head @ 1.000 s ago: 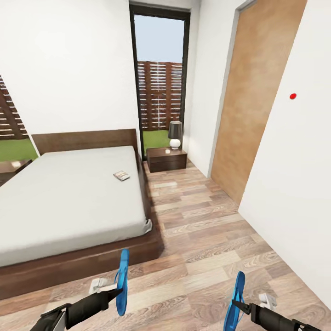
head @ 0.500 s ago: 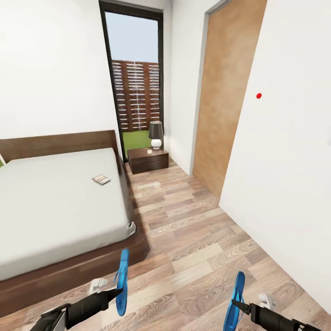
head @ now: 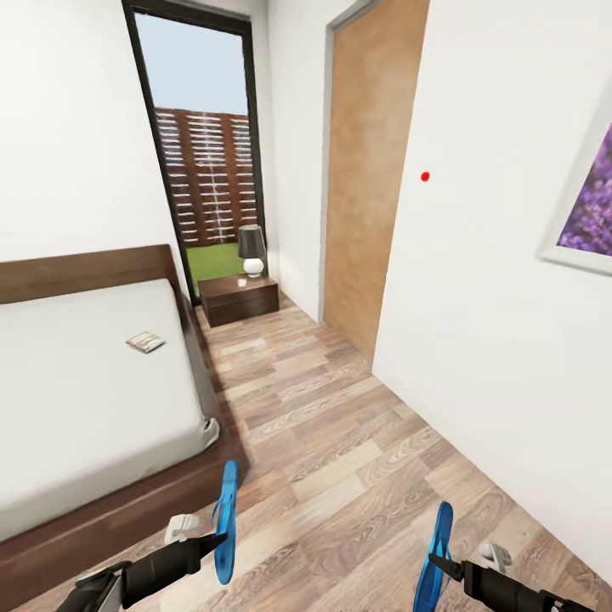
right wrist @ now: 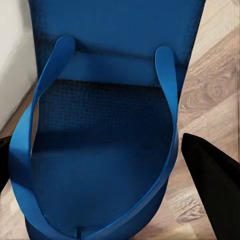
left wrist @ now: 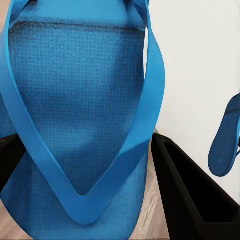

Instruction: In the bedroom, move the book from the bed onto either nightstand, and place the two sandals side by side next to the bed.

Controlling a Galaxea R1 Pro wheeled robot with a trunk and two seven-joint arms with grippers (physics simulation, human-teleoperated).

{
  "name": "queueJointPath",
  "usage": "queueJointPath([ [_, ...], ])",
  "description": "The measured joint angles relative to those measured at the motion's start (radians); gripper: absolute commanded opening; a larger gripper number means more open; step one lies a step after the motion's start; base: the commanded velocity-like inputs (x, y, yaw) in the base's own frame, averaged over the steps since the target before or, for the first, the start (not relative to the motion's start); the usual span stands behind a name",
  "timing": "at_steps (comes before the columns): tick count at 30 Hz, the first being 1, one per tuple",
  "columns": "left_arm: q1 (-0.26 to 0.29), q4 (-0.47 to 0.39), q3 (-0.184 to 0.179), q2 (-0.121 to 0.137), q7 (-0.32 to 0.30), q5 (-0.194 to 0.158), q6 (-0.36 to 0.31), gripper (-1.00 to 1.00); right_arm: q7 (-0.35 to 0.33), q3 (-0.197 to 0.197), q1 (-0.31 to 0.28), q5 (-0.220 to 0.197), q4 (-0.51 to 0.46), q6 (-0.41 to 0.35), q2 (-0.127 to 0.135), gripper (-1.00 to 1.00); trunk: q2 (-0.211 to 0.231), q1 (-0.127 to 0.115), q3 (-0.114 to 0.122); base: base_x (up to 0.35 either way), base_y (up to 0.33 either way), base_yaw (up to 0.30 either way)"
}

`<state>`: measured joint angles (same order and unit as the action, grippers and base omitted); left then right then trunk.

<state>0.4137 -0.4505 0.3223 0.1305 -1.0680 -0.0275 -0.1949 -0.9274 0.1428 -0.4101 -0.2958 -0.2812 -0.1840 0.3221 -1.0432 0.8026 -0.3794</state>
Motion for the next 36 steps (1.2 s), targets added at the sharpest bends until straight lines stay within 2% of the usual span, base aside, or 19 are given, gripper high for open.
queueJointPath([
  [13, 0.0, 0.0, 0.0, 0.0, 0.0, 0.0, 0.0, -1.0, 0.0, 0.0, 0.0, -0.001, 0.0, 0.0, 0.0, -1.0, 0.0, 0.0, 0.0, 0.0, 0.0, -0.265],
  [20, 0.0, -0.001, 0.0, 0.0, 0.0, -0.001, 0.0, -1.0, 0.003, -0.001, 0.0, 0.002, -0.003, 0.0, -0.001, -1.0, 0.0, 0.0, 0.001, 0.0, 0.0, -0.025],
  [36, 0.0, -0.001, 0.0, 0.0, 0.0, -0.001, 0.0, -1.0, 0.005, 0.001, 0.0, 0.002, -0.003, 0.0, 0.0, -1.0, 0.0, 0.0, 0.019, 0.0, 0.0, 0.0],
])
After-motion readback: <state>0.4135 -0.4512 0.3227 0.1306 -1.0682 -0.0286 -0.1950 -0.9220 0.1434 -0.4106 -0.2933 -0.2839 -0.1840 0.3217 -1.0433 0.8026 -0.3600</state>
